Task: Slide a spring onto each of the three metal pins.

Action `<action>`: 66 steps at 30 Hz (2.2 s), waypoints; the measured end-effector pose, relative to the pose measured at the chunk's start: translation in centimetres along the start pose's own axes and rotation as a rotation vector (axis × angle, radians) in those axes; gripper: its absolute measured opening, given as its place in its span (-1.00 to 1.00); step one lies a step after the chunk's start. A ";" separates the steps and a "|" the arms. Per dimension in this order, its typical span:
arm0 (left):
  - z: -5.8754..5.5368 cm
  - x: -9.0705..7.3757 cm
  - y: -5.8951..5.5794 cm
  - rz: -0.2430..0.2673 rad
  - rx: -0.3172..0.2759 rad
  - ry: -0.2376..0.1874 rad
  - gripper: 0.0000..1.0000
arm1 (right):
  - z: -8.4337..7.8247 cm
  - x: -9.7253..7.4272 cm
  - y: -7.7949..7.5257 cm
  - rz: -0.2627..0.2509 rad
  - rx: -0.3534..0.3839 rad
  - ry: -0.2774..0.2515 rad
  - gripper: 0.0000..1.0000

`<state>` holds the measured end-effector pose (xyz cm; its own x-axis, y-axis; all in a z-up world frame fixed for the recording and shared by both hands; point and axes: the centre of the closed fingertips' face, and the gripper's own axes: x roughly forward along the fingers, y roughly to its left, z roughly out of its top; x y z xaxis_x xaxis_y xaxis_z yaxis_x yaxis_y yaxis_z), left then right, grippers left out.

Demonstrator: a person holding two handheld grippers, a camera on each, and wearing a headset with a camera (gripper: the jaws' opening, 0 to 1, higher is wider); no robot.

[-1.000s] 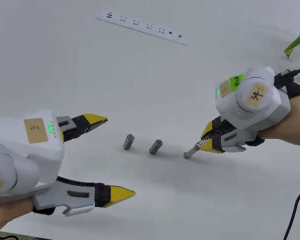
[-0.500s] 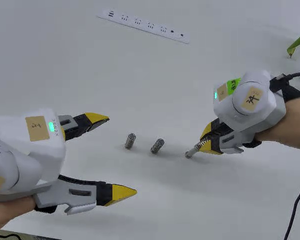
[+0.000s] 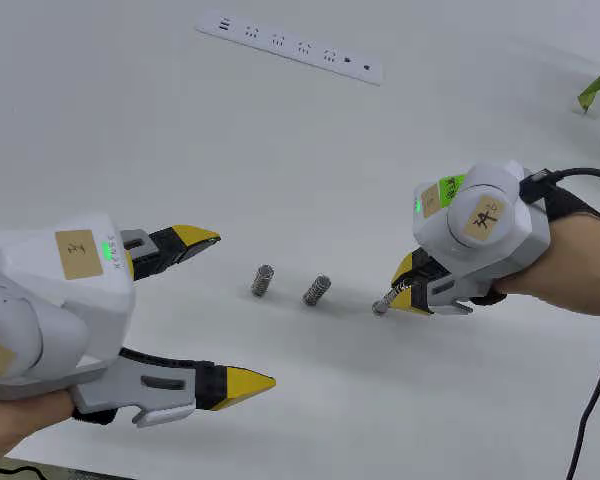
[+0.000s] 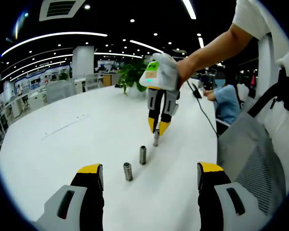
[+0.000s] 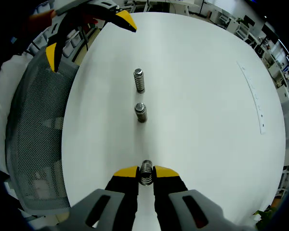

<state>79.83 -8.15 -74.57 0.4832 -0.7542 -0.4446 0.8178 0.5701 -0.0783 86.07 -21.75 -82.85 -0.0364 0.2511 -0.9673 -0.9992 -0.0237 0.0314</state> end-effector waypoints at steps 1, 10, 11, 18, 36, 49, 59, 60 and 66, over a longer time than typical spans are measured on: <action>0.0 0.0 0.0 0.000 0.000 0.000 0.63 | -0.1 0.2 0.0 -0.001 -0.002 0.000 -0.75; -0.1 0.1 -0.1 -0.003 -0.003 0.001 0.63 | -0.3 1.0 0.1 -0.003 0.002 0.003 -0.75; -0.1 0.1 -0.1 -0.003 -0.004 0.001 0.63 | -0.3 1.0 0.1 -0.003 0.000 0.003 -0.75; -0.2 0.1 0.0 -0.005 -0.004 0.005 0.63 | -0.6 1.7 0.1 -0.002 0.010 0.004 -0.75; -0.2 0.1 -0.1 -0.008 0.002 0.012 0.62 | -0.9 2.4 0.1 -0.004 0.026 -0.005 -0.74; -0.3 -0.1 -0.1 -0.008 0.012 0.025 0.62 | -0.6 1.9 0.1 -0.017 0.041 -0.030 -0.62; -0.6 -0.6 0.1 -0.001 0.040 0.036 0.65 | -0.7 0.3 0.2 -0.044 0.067 -0.071 -0.50; -0.6 -0.7 0.1 0.000 0.041 0.040 0.65 | -0.7 0.1 0.3 -0.048 0.074 -0.079 -0.48; -0.8 -1.0 0.2 0.001 0.058 0.058 0.68 | -1.1 -1.4 0.7 -0.064 0.135 -0.126 -0.38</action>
<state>79.21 -7.05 -74.85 0.4666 -0.7325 -0.4957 0.8349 0.5498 -0.0264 85.43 -23.15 -81.77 0.0339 0.3674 -0.9295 -0.9922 0.1241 0.0129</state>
